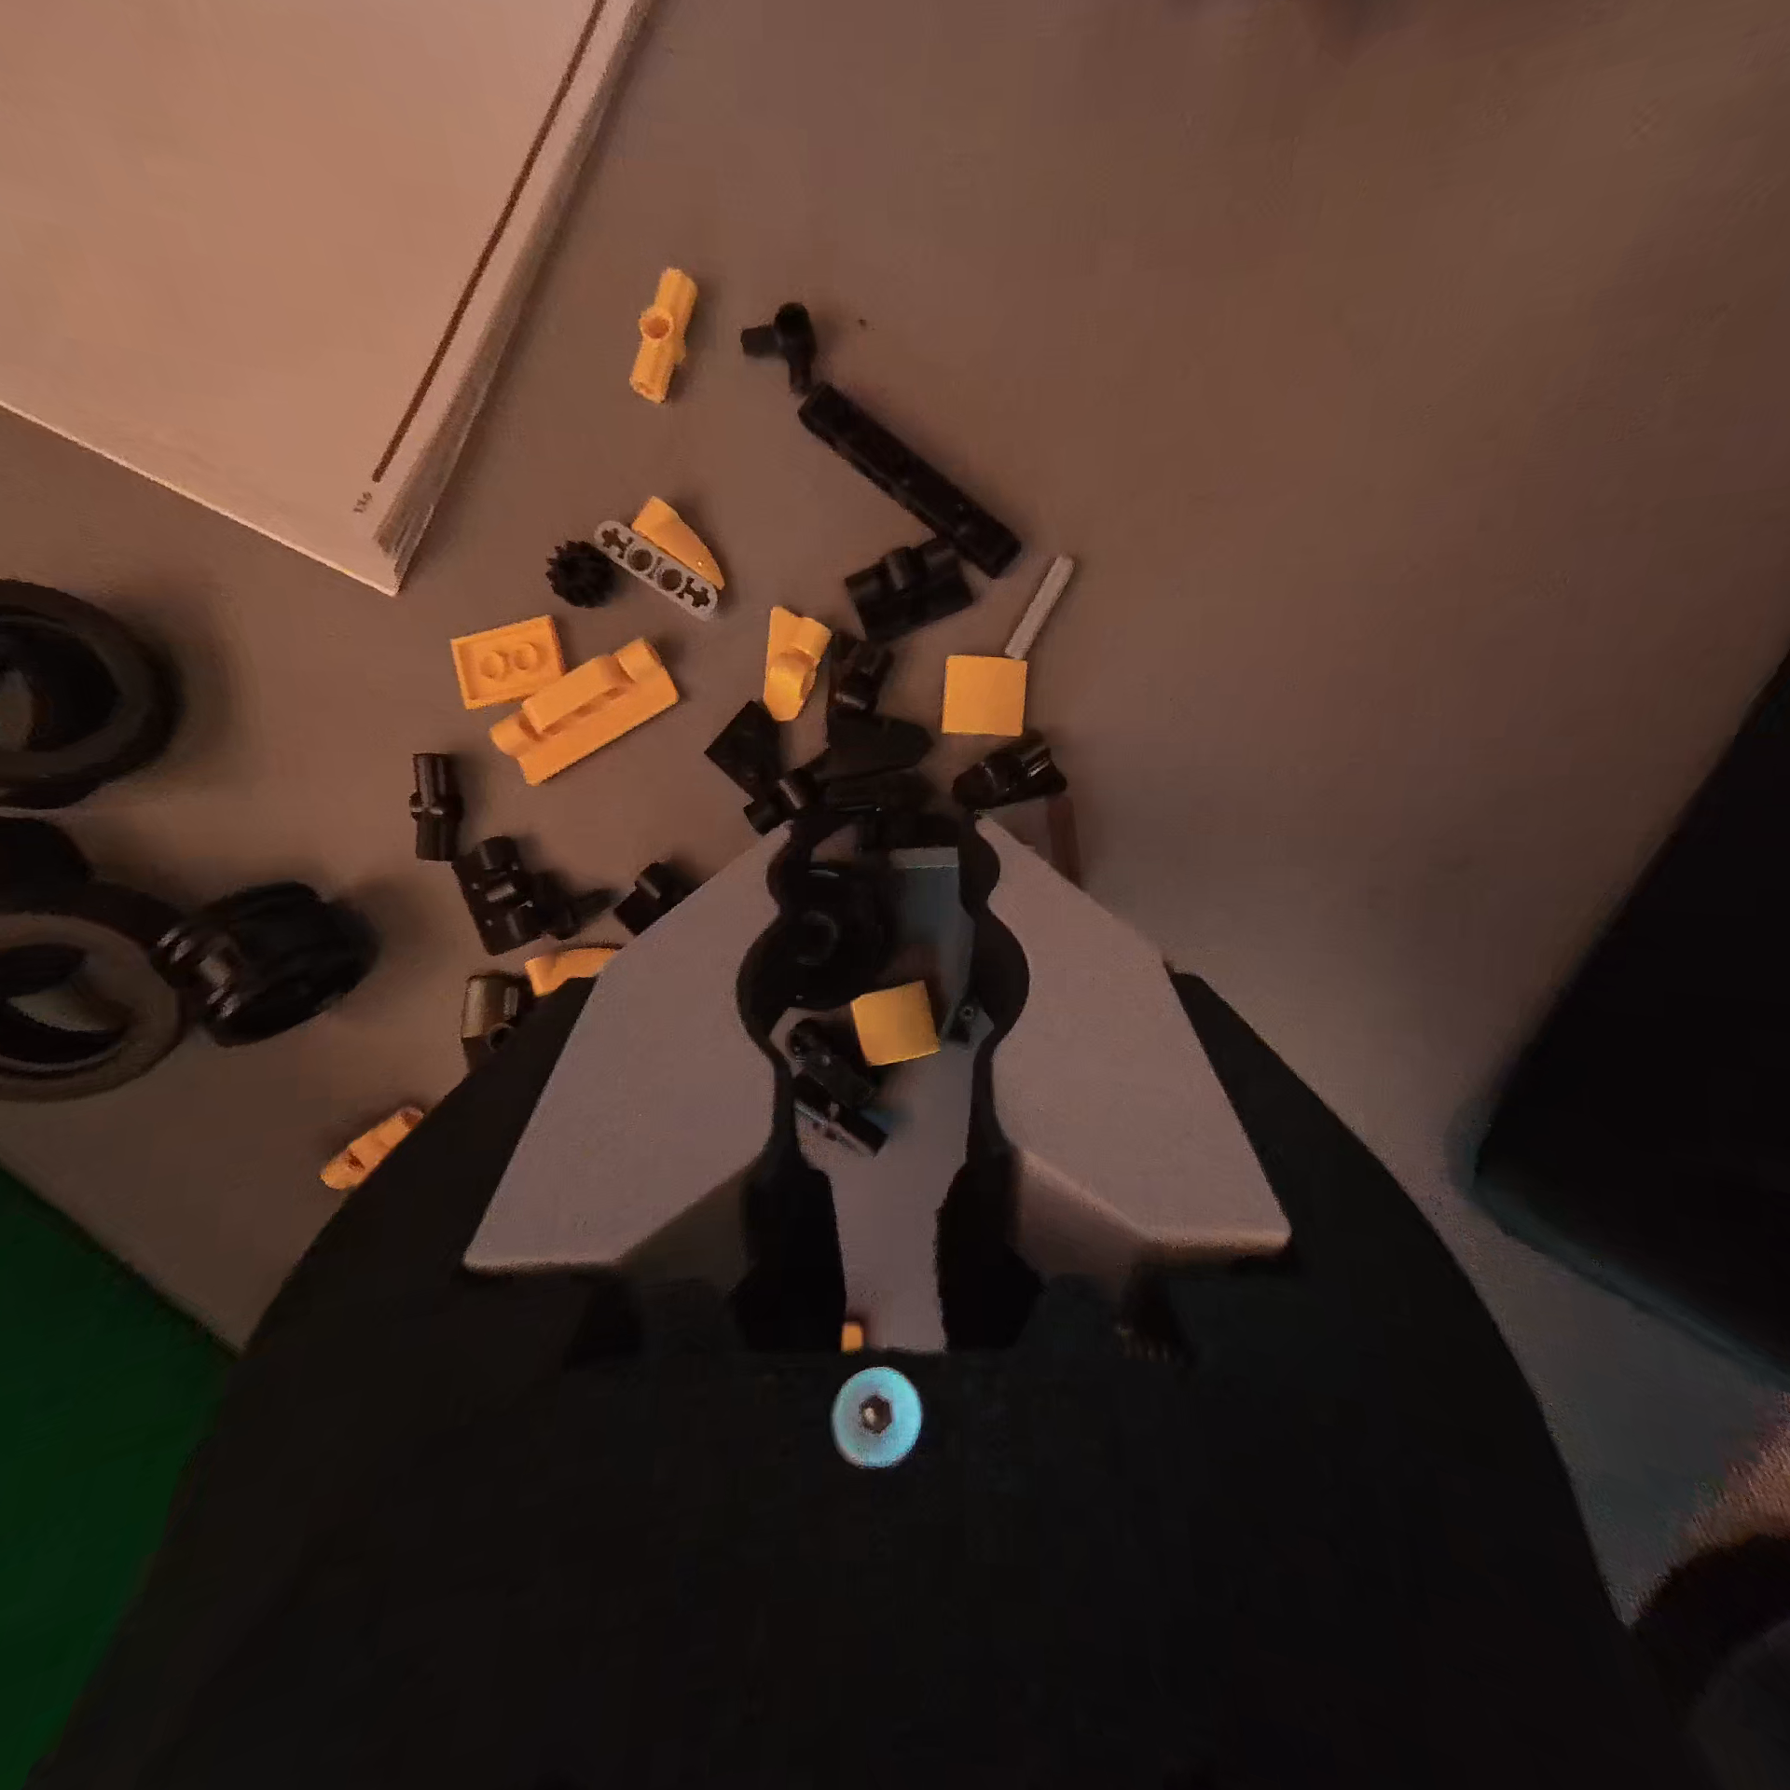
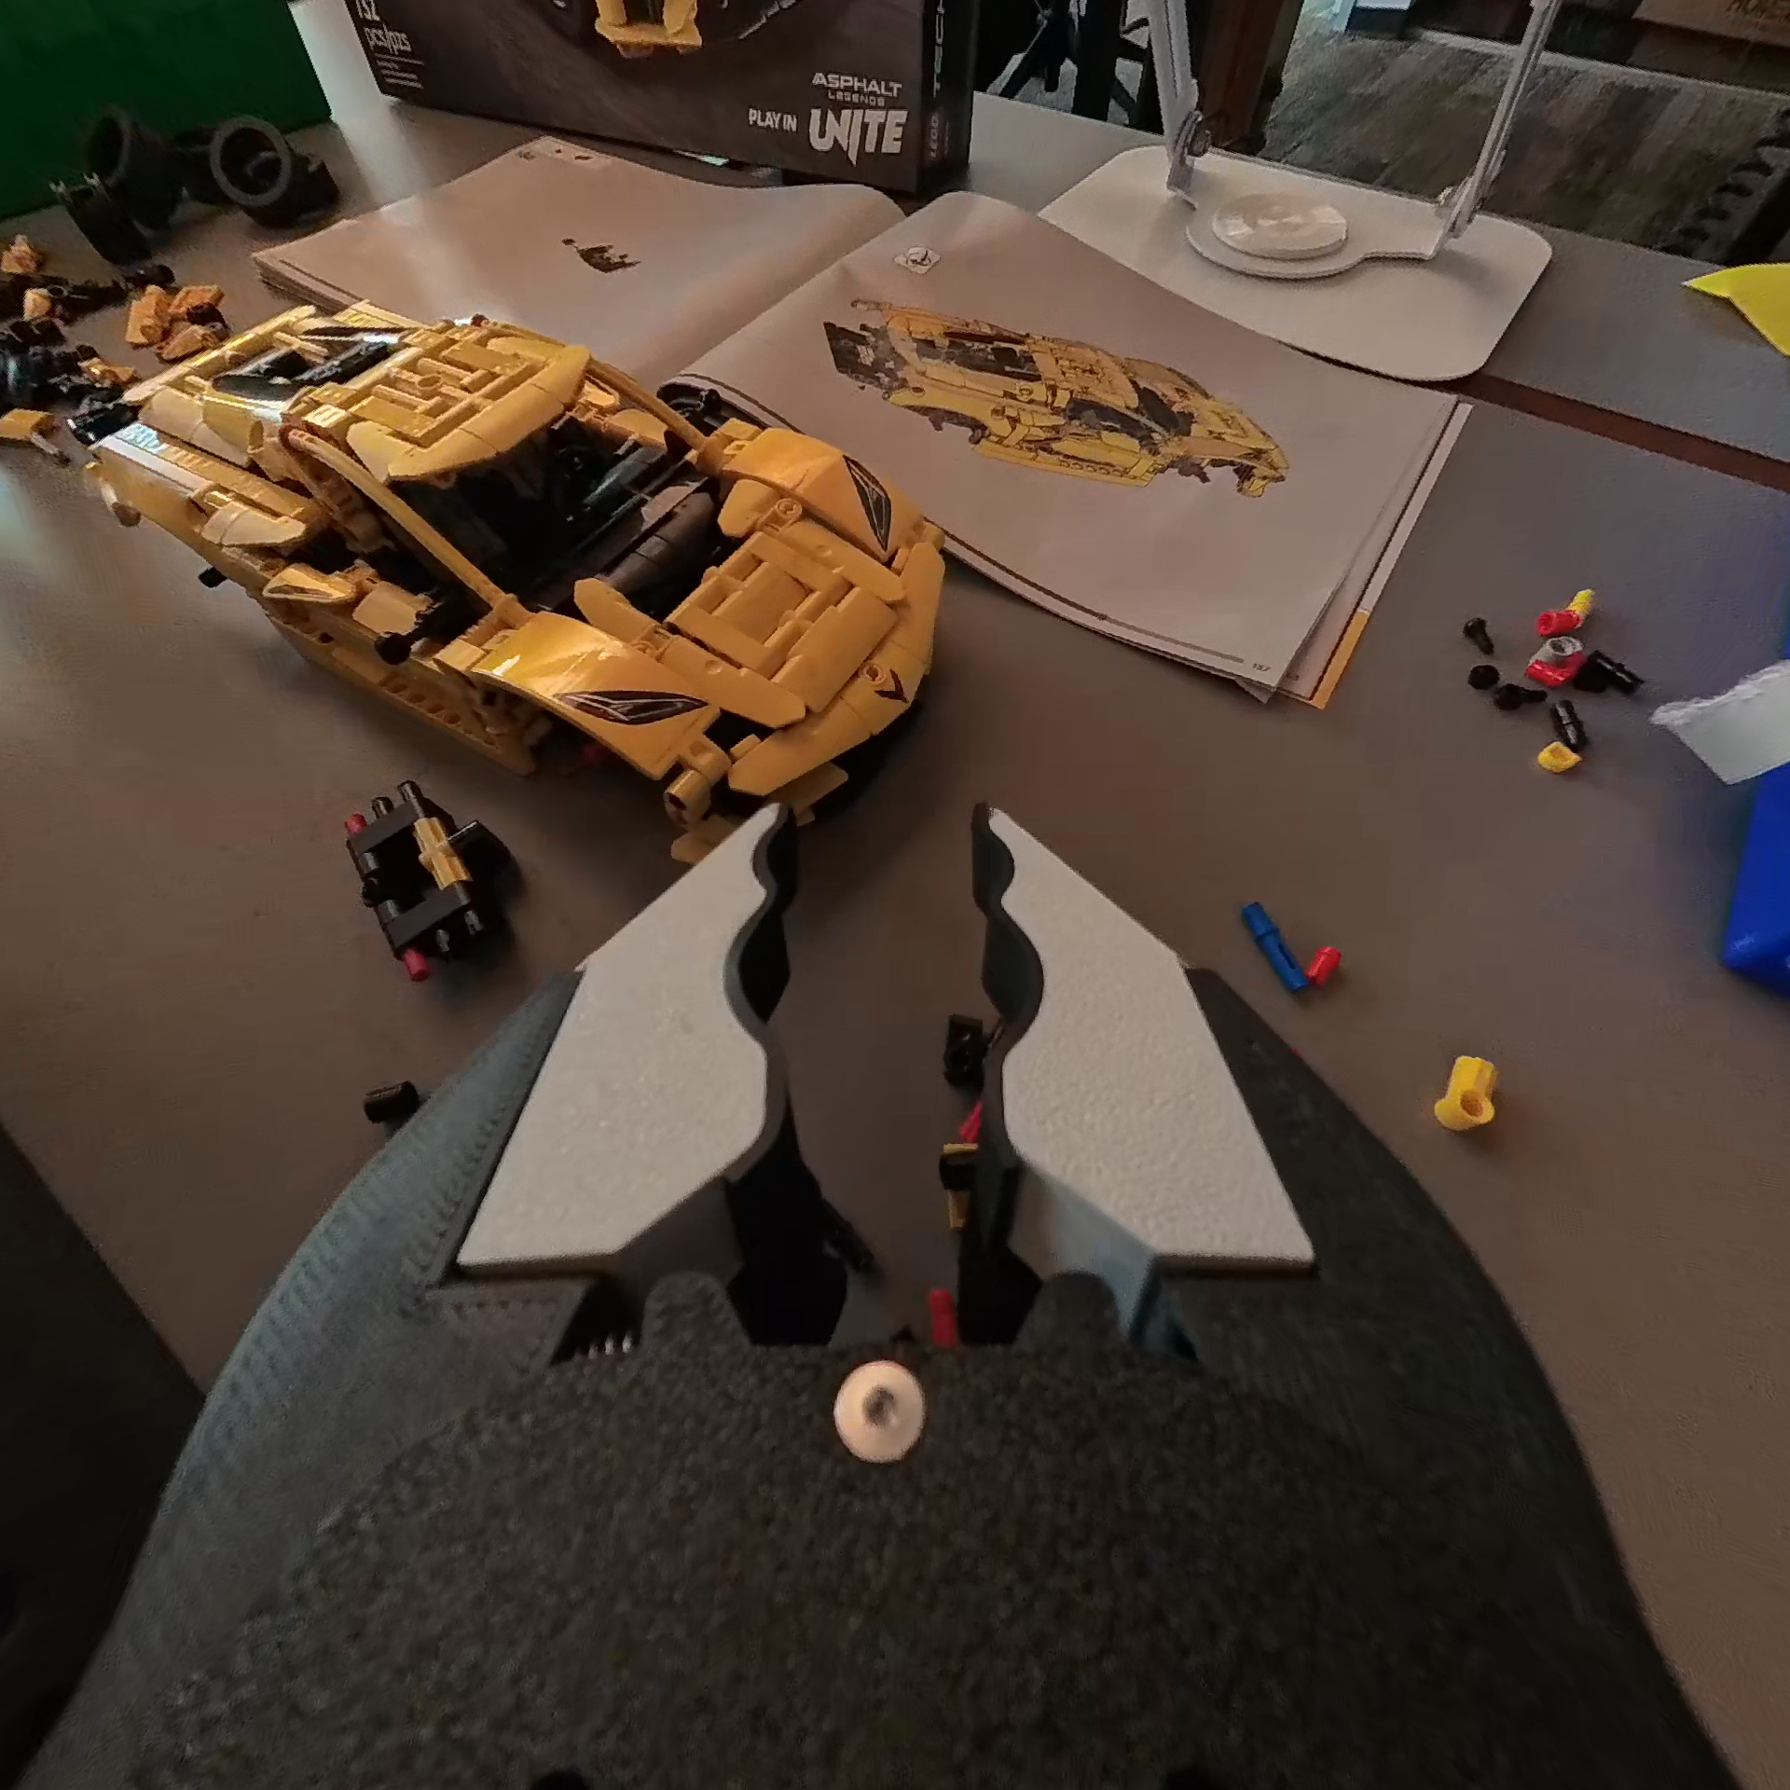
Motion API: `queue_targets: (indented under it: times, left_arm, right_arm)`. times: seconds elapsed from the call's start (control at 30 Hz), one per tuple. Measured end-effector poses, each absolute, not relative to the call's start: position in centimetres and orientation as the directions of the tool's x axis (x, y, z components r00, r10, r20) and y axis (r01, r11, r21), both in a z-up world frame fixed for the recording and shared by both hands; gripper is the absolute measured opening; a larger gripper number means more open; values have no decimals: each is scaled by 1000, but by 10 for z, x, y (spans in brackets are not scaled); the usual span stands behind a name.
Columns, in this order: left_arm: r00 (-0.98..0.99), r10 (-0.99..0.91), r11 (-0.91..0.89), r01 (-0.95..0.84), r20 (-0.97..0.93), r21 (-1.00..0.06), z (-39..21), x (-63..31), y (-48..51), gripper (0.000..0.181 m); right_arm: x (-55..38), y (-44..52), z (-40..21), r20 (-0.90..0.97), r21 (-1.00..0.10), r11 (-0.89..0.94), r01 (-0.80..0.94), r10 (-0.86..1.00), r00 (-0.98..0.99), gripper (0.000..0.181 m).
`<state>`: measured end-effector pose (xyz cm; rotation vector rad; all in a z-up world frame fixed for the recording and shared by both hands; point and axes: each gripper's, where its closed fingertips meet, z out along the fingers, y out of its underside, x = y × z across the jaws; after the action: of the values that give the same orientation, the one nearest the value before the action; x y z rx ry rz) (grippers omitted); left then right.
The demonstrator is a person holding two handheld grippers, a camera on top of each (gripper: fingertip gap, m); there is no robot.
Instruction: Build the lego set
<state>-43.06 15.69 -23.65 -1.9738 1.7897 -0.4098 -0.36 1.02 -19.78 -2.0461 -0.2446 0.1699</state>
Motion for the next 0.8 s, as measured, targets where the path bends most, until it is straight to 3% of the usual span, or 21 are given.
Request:
queue_targets:
  times: [0.47, 0.57, 0.8]
  left_arm:
    - [111, -993, -83, -915, -47, -394, -245, -431, 141, 23]
    - [100, -993, -67, -915, -63, -398, -243, -432, 139, 8]
    - [107, -990, -53, -883, -89, -467, -224, -422, 135, 7]
  right_arm:
    - [-5, 9, -201, -17, -877, -468, 105, 250, 968, 31]
    - [-5, 8, -201, -14, -879, -465, 108, 250, 968, 30]
    - [-5, 8, -200, -8, -882, -458, 112, 252, 968, 29]
